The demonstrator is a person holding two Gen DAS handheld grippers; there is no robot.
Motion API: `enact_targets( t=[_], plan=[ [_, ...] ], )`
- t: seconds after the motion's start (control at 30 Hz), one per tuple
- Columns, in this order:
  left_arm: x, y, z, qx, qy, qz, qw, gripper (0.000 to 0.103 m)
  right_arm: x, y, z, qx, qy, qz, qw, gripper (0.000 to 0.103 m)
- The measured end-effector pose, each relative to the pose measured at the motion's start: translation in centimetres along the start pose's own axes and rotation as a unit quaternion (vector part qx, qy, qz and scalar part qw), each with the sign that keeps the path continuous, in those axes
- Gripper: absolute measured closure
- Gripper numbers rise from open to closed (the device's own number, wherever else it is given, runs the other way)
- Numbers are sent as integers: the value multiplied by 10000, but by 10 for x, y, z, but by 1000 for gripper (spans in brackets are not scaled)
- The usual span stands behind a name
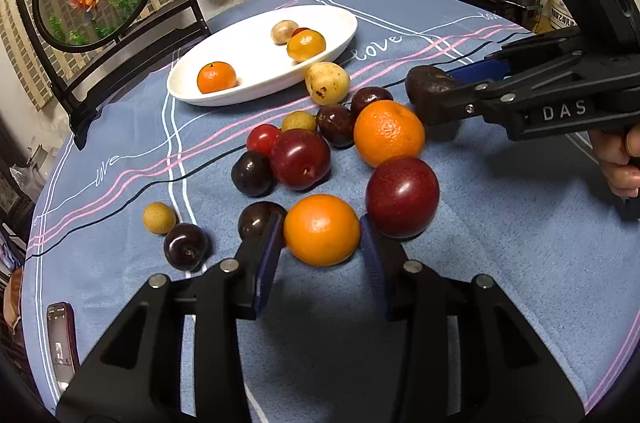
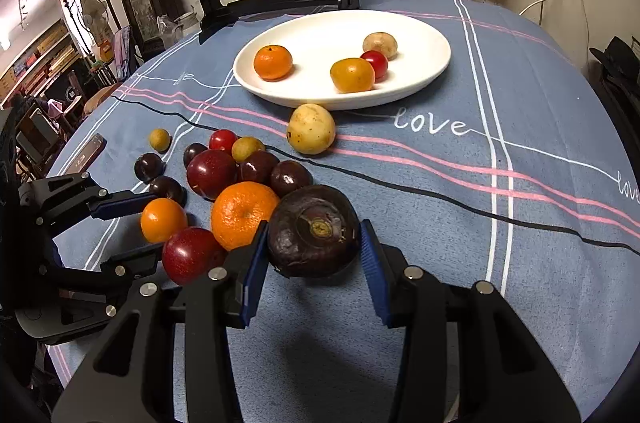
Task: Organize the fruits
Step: 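Place the tangerine on the plate with the left tool while the right tool places the dark plum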
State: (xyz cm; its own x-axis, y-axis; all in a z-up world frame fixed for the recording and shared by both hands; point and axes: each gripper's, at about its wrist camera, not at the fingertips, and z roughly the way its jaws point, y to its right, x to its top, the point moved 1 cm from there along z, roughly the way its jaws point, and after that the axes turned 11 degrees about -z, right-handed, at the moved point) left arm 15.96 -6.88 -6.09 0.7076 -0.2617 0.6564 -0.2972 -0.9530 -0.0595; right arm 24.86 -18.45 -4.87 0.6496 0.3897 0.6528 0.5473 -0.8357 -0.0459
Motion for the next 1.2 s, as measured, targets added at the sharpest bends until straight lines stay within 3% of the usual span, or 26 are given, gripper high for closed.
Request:
enact_targets(
  t=[0.13, 0.37, 0.5, 0.57, 0.8, 0.97, 1.03, 1.1, 1.2],
  plan=[
    [0, -5, -7, -116, 99, -230, 9996, 63, 1, -1, -5, 28, 99, -3, 9999, 59],
    [5, -28, -26, -631, 328, -845, 9939, 63, 2, 1, -4, 55, 147, 44, 9999, 59],
    [35, -49, -28, -928, 450, -1126, 9883, 63, 15, 11, -8, 98, 571, 300, 9979, 59],
    [56, -57, -24, -899, 544, -1204, 9871, 63, 28, 20, -7, -4, 781, 484, 9958, 58],
    [147, -76, 37, -858, 382, -1432, 9852, 63, 87, 67, 28, -428, 1155, 1015, 9872, 58],
    [174, -73, 78, -607, 125, -1374, 9886, 63, 105, 87, 65, -448, 934, 1109, 9884, 58],
    [178, -71, 91, -522, -32, -1402, 9887, 62, 109, 90, 73, -416, 845, 1069, 9898, 52],
    [181, -74, 94, -485, -22, -1522, 9872, 35, 112, 92, 73, -422, 821, 1052, 9902, 38],
    [181, -79, 77, -488, 195, -1698, 9841, 31, 111, 92, 59, -452, 927, 1044, 9892, 38]
  ],
)
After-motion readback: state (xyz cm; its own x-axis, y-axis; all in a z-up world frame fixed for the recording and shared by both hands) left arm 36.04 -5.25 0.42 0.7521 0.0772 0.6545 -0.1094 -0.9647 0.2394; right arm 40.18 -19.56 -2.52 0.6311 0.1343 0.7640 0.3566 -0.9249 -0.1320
